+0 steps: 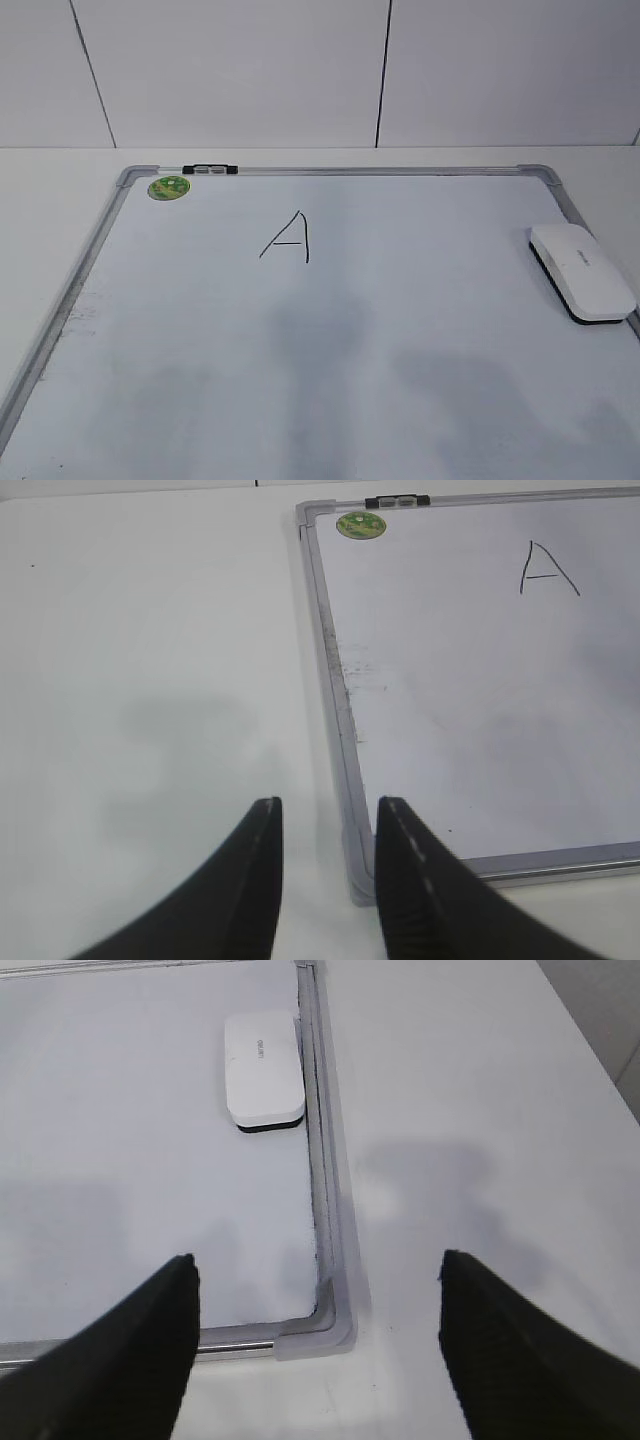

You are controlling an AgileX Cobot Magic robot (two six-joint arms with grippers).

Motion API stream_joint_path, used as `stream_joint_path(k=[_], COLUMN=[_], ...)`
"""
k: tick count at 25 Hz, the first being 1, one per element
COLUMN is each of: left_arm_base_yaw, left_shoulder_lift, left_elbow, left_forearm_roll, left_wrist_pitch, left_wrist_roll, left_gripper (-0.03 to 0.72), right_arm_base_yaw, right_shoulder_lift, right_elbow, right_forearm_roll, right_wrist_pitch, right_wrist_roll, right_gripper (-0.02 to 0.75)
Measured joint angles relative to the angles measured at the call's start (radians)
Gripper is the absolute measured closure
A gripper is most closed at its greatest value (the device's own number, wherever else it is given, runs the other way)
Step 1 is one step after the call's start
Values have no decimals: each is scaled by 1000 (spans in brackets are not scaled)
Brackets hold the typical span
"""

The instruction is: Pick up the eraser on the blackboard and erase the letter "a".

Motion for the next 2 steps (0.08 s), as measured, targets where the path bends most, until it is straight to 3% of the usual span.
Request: stream_joint_path(k=[2], left_arm_base_yaw=[0], left_shoulder_lift=[0], left_elbow=[0], left_forearm_roll=[0], left_wrist_pitch=[0], left_wrist_roll=[0], left_gripper=[452], right_arm_base_yaw=[0], right_shoulder_lift=[0], right_elbow=[0], right_forearm_roll=[0], right_wrist_pitch=[0], right_wrist_roll=[0], right_gripper=[146])
